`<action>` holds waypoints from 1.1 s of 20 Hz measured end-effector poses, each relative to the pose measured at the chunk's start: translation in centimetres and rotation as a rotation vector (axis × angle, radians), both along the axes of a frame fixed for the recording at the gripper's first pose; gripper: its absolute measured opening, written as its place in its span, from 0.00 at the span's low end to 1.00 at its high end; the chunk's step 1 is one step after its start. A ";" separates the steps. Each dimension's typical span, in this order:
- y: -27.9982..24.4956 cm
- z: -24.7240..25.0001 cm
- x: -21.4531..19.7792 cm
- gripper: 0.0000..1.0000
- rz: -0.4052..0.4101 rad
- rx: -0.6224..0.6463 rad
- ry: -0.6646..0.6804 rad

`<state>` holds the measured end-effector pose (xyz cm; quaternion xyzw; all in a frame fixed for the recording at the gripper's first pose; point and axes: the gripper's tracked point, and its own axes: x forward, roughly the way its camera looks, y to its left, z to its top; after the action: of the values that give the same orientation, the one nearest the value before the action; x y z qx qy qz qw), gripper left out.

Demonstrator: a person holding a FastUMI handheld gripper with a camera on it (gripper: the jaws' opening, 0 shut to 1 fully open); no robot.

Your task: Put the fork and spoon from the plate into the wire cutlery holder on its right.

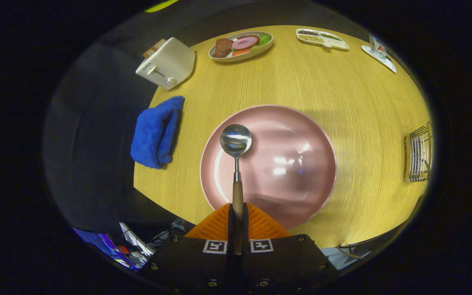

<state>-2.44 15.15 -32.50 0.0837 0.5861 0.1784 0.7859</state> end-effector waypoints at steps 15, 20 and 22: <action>-18.6 10.4 2.2 0.06 -0.504 0.159 -0.140; -22.9 10.5 0.7 0.06 -0.605 0.182 -0.117; -23.7 10.3 0.1 0.06 -0.642 0.208 -0.080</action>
<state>-2.29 -8.59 -22.19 0.3366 0.4770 -0.0161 0.8117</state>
